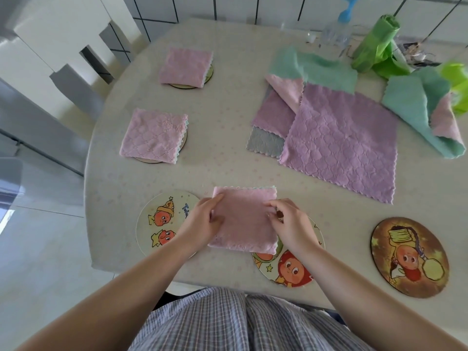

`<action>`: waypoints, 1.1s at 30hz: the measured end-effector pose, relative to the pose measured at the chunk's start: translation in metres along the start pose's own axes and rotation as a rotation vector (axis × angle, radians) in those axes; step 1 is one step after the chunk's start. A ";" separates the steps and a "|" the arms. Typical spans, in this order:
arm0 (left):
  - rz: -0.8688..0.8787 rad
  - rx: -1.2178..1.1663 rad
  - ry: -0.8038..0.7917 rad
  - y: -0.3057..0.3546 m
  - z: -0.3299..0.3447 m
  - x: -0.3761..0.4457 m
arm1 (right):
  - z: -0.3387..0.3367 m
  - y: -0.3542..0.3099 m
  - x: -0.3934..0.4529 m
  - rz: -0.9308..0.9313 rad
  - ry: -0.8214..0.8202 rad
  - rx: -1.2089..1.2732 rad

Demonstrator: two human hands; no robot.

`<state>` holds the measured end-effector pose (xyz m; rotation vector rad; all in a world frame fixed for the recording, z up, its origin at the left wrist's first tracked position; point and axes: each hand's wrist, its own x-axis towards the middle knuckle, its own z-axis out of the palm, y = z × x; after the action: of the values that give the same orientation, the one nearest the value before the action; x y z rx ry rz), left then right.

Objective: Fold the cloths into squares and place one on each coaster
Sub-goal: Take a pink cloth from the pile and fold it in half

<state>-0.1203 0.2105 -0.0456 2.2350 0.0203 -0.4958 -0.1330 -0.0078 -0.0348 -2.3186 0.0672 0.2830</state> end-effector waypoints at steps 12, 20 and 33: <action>0.296 0.459 0.184 0.014 0.006 -0.011 | -0.001 -0.002 0.005 -0.062 0.096 -0.285; 0.348 0.763 -0.041 -0.006 0.029 -0.004 | 0.036 0.006 -0.008 -0.258 -0.127 -0.681; 0.206 0.853 -0.014 -0.035 -0.009 0.004 | 0.014 0.027 -0.018 -0.127 -0.143 -0.753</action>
<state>-0.1200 0.2395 -0.0676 3.0116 -0.5115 -0.4528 -0.1570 -0.0174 -0.0589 -3.0182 -0.3078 0.4685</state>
